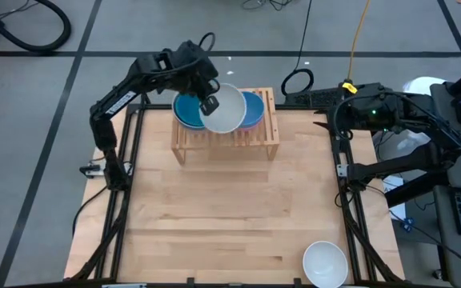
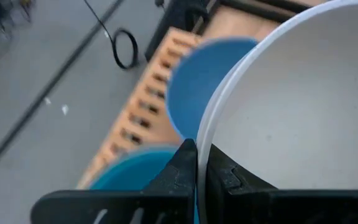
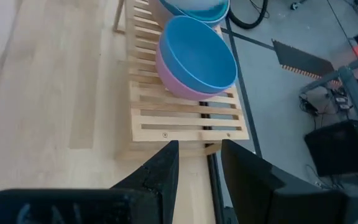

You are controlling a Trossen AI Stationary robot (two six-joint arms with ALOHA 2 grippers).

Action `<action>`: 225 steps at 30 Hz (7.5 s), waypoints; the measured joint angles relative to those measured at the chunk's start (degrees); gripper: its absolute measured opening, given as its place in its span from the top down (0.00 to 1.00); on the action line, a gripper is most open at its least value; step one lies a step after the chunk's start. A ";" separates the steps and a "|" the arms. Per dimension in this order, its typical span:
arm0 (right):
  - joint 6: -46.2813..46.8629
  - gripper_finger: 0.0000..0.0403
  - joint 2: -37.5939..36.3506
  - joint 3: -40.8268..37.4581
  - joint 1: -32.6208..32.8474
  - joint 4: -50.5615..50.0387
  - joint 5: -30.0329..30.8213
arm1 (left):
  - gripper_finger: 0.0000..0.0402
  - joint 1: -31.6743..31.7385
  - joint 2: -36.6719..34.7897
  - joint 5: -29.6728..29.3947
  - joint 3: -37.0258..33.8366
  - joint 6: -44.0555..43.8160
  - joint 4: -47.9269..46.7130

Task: Place and stack bowls onto a shelf
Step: Stack the left white bowl on top of the blue bowl on the shelf

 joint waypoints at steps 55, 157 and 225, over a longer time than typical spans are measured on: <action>3.73 0.71 0.69 0.00 0.00 3.48 1.20 | 0.87 3.86 7.81 5.37 0.09 5.10 13.53; -5.92 0.71 40.94 -0.43 -17.23 53.34 -33.75 | 0.79 -1.27 -12.24 -6.64 0.07 2.54 -10.60; -3.68 0.71 27.97 -9.42 -30.01 58.89 -36.58 | 0.79 -1.24 -12.24 -6.56 0.07 1.16 -10.62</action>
